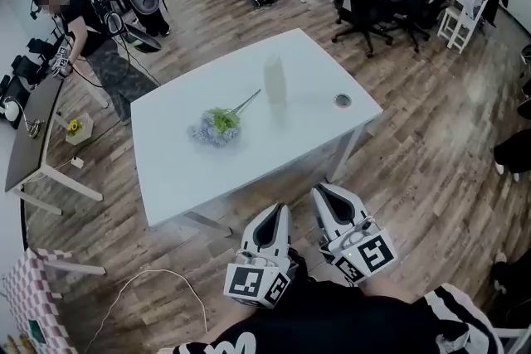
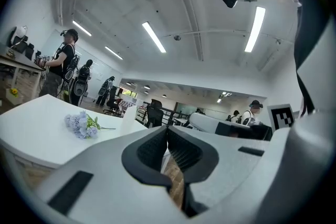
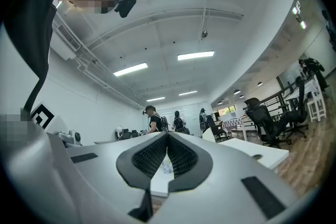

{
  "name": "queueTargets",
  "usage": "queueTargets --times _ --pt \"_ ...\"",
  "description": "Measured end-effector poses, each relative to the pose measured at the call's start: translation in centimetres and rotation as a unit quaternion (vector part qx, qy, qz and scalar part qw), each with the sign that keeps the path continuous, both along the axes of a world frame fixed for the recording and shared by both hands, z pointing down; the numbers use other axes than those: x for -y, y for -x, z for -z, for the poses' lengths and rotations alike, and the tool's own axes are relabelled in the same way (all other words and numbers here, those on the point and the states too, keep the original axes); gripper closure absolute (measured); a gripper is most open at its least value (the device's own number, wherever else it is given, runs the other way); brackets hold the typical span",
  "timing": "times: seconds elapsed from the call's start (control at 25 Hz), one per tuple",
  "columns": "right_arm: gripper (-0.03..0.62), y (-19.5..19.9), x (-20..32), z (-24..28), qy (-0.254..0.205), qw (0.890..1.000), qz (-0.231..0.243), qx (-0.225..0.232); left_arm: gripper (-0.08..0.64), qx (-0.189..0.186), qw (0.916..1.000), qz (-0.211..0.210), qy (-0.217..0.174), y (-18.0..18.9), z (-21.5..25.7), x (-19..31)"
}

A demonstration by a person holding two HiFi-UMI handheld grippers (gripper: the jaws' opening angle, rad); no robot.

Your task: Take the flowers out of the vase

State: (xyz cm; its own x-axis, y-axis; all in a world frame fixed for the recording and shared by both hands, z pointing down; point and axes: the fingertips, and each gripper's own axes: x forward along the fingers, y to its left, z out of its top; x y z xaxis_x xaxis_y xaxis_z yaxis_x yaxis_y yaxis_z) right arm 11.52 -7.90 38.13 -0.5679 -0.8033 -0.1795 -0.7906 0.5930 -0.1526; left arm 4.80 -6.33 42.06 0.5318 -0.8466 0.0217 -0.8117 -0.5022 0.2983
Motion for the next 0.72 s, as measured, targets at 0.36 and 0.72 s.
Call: queueTargets --times 0.36,0.72 --pt "0.574 -2.8 -7.0 0.3 -0.003 1.000 0.002 0.005 0.552 0.005 0.9999 0.006 -0.011 -2.9 0.4 -6.9" --pt "0.574 -2.4 -8.5 1.0 -0.016 0.999 0.031 -0.004 0.552 0.003 0.9995 0.013 -0.029 -3.7 1.5 -8.1"
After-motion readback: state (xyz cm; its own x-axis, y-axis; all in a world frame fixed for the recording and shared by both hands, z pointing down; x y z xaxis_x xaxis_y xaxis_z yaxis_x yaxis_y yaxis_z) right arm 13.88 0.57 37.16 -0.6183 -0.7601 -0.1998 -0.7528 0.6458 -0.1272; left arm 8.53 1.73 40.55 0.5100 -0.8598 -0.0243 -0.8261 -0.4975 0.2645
